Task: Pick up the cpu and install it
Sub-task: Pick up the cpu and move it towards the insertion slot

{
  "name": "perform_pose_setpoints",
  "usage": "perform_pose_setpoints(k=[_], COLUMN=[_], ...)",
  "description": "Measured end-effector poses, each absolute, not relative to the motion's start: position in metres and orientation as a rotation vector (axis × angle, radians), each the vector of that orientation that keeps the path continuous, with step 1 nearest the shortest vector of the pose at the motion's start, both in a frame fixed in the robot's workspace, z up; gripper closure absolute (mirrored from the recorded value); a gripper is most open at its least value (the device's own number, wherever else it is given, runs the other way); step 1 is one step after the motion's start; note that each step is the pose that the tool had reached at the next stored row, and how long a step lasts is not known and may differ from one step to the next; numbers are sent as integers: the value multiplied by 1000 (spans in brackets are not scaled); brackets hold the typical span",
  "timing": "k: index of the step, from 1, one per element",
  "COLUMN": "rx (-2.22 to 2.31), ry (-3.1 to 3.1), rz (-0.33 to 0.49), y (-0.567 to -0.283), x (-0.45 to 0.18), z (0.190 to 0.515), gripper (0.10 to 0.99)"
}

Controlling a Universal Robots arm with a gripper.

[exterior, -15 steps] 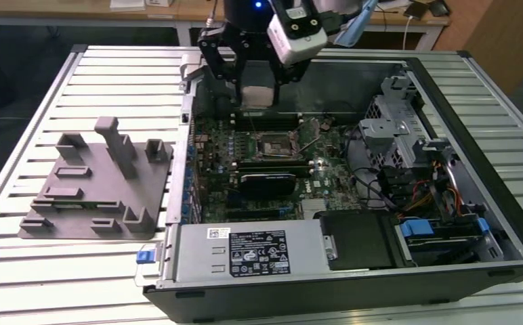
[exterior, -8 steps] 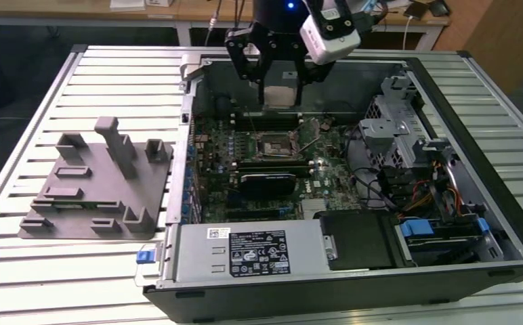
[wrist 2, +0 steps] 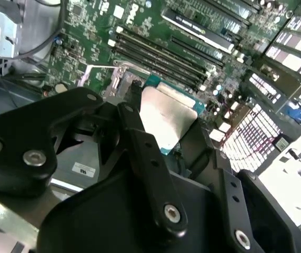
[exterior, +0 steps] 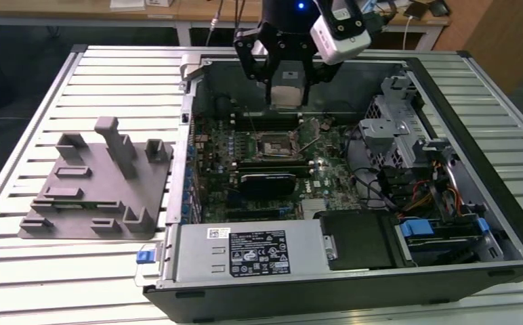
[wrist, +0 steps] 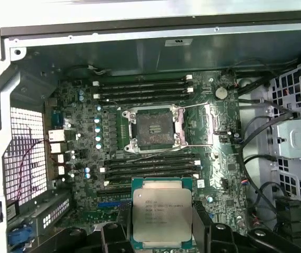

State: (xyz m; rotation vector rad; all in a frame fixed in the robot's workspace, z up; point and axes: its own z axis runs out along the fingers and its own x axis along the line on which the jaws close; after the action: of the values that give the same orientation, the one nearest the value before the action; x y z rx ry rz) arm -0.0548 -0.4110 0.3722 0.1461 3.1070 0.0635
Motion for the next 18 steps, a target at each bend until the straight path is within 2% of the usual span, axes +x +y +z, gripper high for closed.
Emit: perform_pose_setpoints(k=[18], rx=[146], ry=[3107], rz=[63], y=[-411], x=[-54], z=[342], gripper=[545])
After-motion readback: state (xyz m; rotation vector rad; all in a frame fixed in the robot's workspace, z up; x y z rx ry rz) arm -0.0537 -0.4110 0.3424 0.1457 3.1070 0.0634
